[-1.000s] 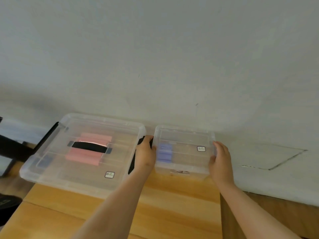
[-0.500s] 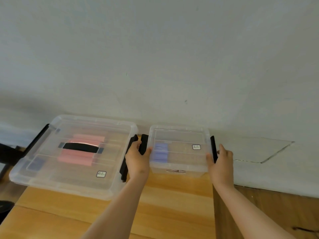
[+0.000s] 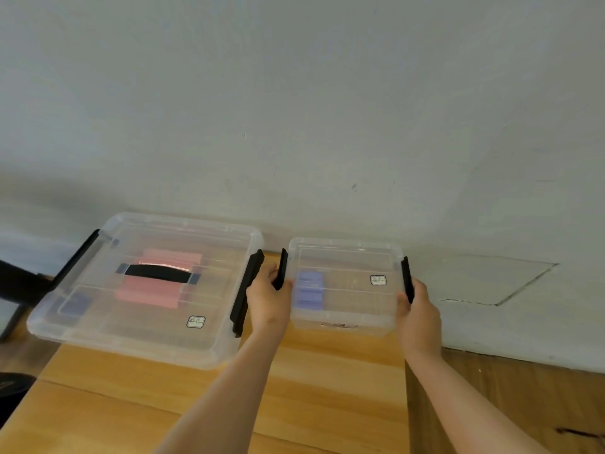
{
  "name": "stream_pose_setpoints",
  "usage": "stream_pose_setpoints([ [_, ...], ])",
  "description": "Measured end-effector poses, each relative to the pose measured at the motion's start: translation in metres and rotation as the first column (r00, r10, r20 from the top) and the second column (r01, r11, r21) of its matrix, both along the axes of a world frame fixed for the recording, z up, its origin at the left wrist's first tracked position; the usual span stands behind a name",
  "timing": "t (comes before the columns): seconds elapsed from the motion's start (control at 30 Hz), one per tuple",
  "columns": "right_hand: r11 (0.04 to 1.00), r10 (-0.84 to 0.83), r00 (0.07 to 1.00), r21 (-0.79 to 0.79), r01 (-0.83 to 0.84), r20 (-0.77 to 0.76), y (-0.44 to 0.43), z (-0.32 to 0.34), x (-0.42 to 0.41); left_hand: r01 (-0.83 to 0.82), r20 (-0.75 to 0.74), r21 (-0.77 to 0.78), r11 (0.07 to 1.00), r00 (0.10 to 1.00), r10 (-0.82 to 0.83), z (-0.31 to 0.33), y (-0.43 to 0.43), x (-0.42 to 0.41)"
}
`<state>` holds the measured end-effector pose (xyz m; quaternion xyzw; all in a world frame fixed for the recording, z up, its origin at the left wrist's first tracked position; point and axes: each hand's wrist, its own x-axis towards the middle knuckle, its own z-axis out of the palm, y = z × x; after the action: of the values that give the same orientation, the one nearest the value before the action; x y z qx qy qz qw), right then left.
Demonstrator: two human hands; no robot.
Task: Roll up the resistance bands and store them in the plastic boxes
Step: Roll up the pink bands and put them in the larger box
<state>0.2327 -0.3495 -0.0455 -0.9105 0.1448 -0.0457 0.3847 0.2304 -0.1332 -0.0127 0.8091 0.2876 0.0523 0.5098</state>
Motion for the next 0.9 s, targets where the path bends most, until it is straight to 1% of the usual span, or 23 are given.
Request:
stream_pose_setpoints([
  [0.2, 0.999, 0.018, 1.0, -0.028, -0.019, -0.005, 0.002, 0.002, -0.007, 0.031, 0.038, 0.096, 0.995, 0.999, -0.035, -0.002, 0.0, -0.002],
  [0.27, 0.999, 0.022, 1.0, -0.036, -0.022, -0.003, 0.002, 0.001, -0.01, 0.083, 0.043, 0.128, 0.988, 0.995, -0.089, -0.003, 0.003, -0.003],
  [0.33, 0.999, 0.03, 1.0, -0.027, -0.03, -0.003, 0.003, 0.001, -0.013, 0.158, 0.033, 0.223, 0.962, 0.985, -0.17, -0.002, 0.009, -0.007],
  [0.37, 0.999, 0.038, 0.999, -0.016, -0.038, -0.009, 0.005, 0.002, -0.015, 0.187, 0.021, 0.314, 0.931, 0.979, -0.204, -0.002, 0.014, -0.011],
  [0.43, 0.998, 0.056, 0.998, 0.0, -0.056, -0.022, 0.011, 0.002, -0.02, 0.205, 0.017, 0.525, 0.826, 0.968, -0.251, -0.003, 0.027, -0.018],
  [0.47, 0.998, 0.059, 0.998, -0.003, -0.059, -0.023, 0.016, 0.001, -0.023, 0.201, 0.007, 0.606, 0.769, 0.966, -0.258, -0.006, 0.033, -0.021],
  [0.5, 0.998, 0.058, 0.998, -0.011, -0.058, -0.017, 0.02, 0.0, -0.026, 0.197, -0.025, 0.644, 0.739, 0.971, -0.237, -0.007, 0.04, -0.023],
  [0.57, 0.999, 0.044, 0.999, -0.017, -0.045, -0.005, 0.03, -0.004, -0.032, 0.194, -0.104, 0.61, 0.769, 0.981, -0.165, -0.011, 0.055, -0.025],
  [0.6, 0.999, 0.034, 0.999, -0.009, -0.034, -0.009, 0.034, -0.006, -0.034, 0.212, -0.144, 0.584, 0.784, 0.977, -0.157, -0.015, 0.061, -0.026],
  [0.67, 1.0, 0.017, 0.999, 0.011, -0.017, -0.027, 0.041, -0.008, -0.036, 0.285, -0.197, 0.571, 0.77, 0.958, -0.208, -0.022, 0.068, -0.029],
  [0.8, 1.0, 0.005, 0.999, 0.018, -0.004, -0.038, 0.049, -0.01, -0.033, 0.319, -0.135, 0.559, 0.765, 0.946, -0.295, -0.026, 0.076, -0.028],
  [0.9, 1.0, -0.011, 0.999, 0.025, 0.012, -0.034, 0.049, -0.013, -0.031, 0.358, -0.131, 0.563, 0.745, 0.929, -0.346, -0.029, 0.08, -0.022],
])
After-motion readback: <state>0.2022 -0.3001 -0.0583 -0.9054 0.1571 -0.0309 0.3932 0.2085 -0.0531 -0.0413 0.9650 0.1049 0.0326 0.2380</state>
